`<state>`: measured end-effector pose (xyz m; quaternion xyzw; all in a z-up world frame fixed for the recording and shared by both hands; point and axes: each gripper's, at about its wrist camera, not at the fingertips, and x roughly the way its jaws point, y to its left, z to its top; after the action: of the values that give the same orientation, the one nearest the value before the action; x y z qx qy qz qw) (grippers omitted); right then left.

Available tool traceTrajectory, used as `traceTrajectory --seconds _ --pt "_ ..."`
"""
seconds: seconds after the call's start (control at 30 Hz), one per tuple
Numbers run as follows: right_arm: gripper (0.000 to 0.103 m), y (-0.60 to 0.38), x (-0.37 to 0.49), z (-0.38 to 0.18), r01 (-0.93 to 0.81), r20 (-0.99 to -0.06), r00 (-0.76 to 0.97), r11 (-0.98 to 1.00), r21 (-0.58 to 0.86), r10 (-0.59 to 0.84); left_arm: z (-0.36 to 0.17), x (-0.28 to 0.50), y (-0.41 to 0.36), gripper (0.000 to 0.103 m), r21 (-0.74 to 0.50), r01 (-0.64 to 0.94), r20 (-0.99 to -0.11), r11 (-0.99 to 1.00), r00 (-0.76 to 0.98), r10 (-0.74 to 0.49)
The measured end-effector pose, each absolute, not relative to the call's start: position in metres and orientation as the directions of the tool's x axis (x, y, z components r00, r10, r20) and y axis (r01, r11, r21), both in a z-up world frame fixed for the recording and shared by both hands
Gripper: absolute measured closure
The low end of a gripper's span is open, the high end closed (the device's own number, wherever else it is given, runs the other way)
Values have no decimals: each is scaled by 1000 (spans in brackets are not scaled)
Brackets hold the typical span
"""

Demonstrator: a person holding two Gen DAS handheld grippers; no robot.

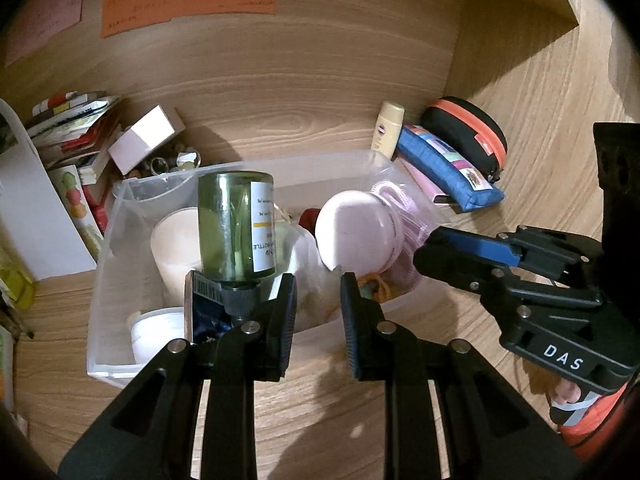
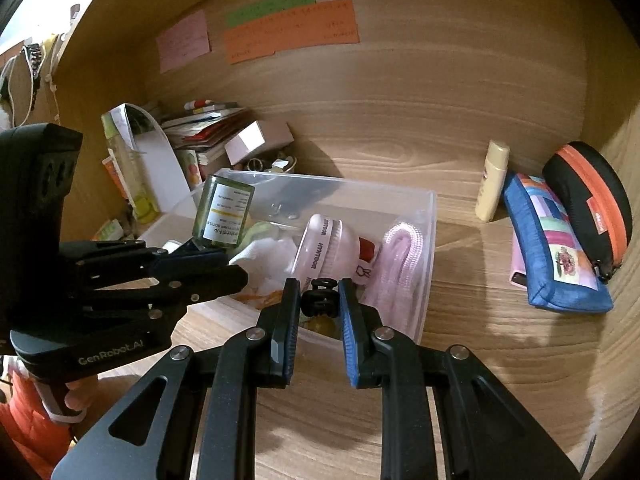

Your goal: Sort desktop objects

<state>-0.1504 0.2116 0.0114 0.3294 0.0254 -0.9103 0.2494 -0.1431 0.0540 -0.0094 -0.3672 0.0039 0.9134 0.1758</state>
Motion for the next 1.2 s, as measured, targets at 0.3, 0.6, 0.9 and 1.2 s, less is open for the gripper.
traceTrajectory --seconds 0.3,0.6,0.9,1.2 --pt "84 205 -150 10 472 -627 -657 -877 91 -419 -6 -137 55 82 -127 -324 -664 -938 -675 323" --pt "55 208 -135 23 451 -590 -700 -890 72 -403 2 -125 47 76 -161 -310 -652 -937 -679 337" --pt "34 211 -125 32 422 -584 -717 -904 73 -382 11 -107 36 43 -156 -266 -631 -951 -714 303" --pt "15 215 -100 45 389 -560 -750 -920 55 -351 24 -74 21 5 -84 -146 -579 -986 -798 168"
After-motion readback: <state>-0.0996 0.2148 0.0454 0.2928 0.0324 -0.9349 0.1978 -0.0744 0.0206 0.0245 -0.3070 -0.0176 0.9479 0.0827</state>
